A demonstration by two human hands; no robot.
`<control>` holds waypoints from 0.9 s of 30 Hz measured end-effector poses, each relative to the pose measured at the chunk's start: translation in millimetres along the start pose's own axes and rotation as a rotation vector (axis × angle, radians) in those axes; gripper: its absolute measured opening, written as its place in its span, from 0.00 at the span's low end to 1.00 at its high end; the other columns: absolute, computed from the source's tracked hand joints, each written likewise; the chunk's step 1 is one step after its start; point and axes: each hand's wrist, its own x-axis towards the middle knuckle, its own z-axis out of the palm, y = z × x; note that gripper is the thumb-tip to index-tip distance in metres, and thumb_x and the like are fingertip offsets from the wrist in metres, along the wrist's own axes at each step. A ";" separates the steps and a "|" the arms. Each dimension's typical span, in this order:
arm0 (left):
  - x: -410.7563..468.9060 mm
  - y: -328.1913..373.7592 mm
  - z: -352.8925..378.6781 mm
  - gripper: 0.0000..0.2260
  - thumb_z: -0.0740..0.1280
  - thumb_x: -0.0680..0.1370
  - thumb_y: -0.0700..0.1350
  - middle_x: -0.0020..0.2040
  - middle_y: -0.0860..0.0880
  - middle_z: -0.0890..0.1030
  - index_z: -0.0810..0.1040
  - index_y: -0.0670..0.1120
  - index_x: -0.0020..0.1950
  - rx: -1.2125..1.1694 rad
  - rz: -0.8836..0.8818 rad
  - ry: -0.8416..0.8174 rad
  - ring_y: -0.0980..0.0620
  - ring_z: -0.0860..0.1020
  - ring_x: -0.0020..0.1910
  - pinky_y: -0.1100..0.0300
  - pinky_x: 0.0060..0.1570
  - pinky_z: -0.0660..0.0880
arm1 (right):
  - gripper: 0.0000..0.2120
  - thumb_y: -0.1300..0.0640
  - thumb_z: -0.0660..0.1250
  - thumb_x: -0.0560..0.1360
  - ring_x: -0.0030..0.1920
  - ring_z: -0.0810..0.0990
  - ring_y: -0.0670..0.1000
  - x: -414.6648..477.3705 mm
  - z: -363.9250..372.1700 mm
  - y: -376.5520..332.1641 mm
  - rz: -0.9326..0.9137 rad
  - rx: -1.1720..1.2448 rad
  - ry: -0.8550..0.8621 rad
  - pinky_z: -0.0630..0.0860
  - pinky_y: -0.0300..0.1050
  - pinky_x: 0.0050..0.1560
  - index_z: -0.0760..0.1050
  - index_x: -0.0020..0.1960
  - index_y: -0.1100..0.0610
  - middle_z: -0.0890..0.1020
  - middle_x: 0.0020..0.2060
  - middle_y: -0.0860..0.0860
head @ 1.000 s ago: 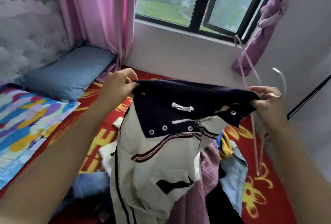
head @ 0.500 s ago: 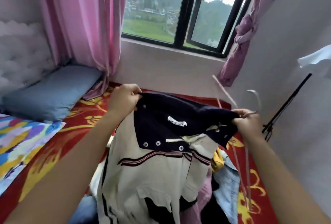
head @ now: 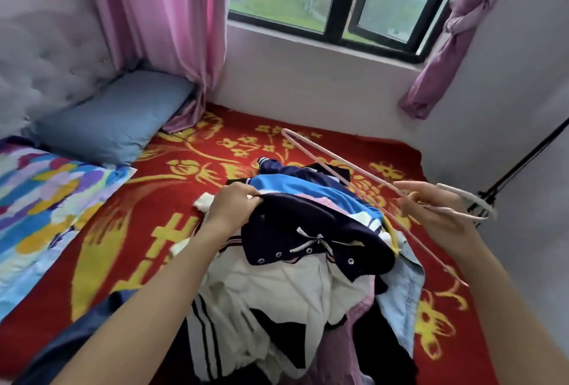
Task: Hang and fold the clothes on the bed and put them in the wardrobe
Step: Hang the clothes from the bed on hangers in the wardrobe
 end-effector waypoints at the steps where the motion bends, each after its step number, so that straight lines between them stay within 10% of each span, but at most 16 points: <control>1: 0.4 -0.7 0.7 0.06 0.68 0.73 0.42 0.40 0.45 0.83 0.84 0.45 0.47 -0.011 -0.007 -0.003 0.46 0.78 0.35 0.53 0.42 0.78 | 0.16 0.69 0.67 0.72 0.29 0.74 0.39 -0.7 -2.6 -7.4 -0.002 0.054 -0.052 0.69 0.27 0.34 0.83 0.43 0.49 0.79 0.28 0.42; 11: 8.9 -0.6 0.2 0.12 0.64 0.73 0.37 0.27 0.53 0.74 0.80 0.48 0.33 0.026 -0.005 -0.015 0.45 0.75 0.33 0.57 0.32 0.67 | 0.26 0.74 0.68 0.69 0.27 0.70 0.41 -1.6 -12.5 -20.1 0.117 0.100 -0.269 0.66 0.30 0.28 0.84 0.34 0.42 0.79 0.25 0.48; 17: 10.8 -4.1 4.4 0.07 0.66 0.75 0.42 0.42 0.47 0.84 0.84 0.45 0.49 -0.022 -0.030 -0.001 0.46 0.80 0.42 0.59 0.40 0.72 | 0.19 0.72 0.69 0.70 0.25 0.71 0.40 -3.9 -14.3 -17.5 0.175 -0.011 -0.335 0.67 0.28 0.29 0.84 0.33 0.49 0.78 0.24 0.46; 20: 3.6 11.0 9.3 0.08 0.65 0.76 0.42 0.47 0.45 0.84 0.84 0.44 0.50 0.051 0.097 0.008 0.45 0.79 0.49 0.59 0.43 0.69 | 0.20 0.71 0.70 0.70 0.29 0.75 0.38 -6.4 5.1 -20.0 0.177 -0.073 -0.327 0.71 0.29 0.32 0.82 0.33 0.46 0.79 0.30 0.32; 27: -37.2 73.4 30.8 0.08 0.64 0.76 0.39 0.42 0.41 0.83 0.82 0.38 0.45 0.059 0.489 -0.026 0.41 0.79 0.43 0.49 0.48 0.71 | 0.12 0.68 0.69 0.71 0.39 0.75 0.40 -18.1 68.6 -21.0 0.079 -0.118 -0.279 0.71 0.34 0.45 0.82 0.39 0.50 0.80 0.30 0.39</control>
